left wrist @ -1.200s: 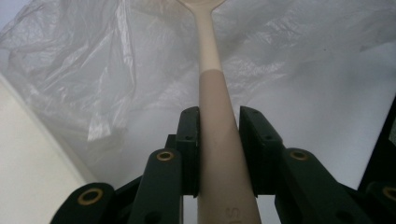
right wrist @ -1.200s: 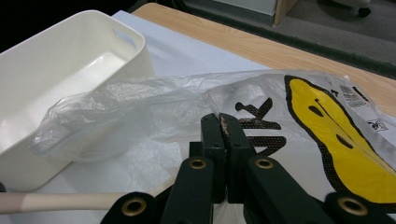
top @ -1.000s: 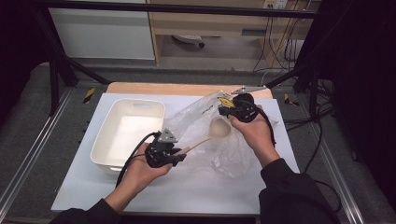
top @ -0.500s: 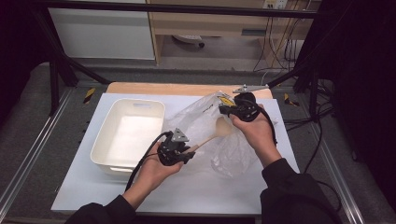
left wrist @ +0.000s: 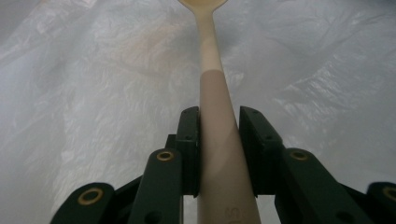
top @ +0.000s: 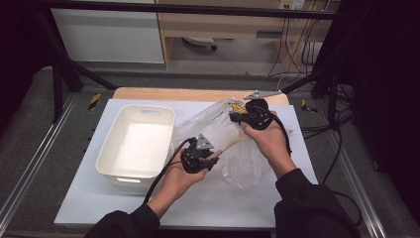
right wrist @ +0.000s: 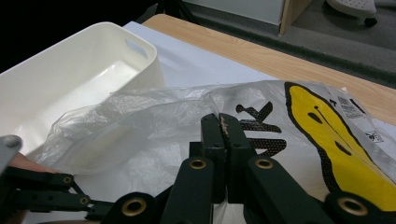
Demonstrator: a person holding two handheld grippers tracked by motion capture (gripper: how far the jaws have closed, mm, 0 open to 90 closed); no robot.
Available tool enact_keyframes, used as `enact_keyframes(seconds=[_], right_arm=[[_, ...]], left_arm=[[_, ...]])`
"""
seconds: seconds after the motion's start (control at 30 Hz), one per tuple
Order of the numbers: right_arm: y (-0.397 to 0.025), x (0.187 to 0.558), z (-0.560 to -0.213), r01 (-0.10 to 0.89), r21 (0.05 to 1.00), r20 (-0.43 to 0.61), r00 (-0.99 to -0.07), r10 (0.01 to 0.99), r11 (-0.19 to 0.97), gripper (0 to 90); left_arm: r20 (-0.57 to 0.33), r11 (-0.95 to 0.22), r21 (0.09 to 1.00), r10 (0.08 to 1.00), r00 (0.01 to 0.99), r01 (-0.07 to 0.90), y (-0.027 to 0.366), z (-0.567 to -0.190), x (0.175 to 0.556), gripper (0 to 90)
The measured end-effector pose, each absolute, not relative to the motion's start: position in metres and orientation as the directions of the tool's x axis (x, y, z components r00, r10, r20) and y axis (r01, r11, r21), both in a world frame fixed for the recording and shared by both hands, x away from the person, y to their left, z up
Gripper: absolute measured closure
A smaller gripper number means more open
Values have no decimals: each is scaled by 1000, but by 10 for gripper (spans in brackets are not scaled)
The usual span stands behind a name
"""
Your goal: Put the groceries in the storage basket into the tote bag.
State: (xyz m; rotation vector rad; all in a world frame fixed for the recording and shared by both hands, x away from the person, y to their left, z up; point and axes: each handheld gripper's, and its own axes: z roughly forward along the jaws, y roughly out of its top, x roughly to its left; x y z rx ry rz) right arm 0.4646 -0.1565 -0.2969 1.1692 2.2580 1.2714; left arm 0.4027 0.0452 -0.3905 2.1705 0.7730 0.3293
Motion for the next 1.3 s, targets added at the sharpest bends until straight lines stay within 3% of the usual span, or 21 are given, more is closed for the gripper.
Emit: enact_keyframes(seconds=[1.3], right_arm=[[-167, 456, -288, 489, 831, 137, -641, 756, 264, 900]], left_arm=[[23, -500, 774, 635, 772, 388, -7, -439, 441, 699]])
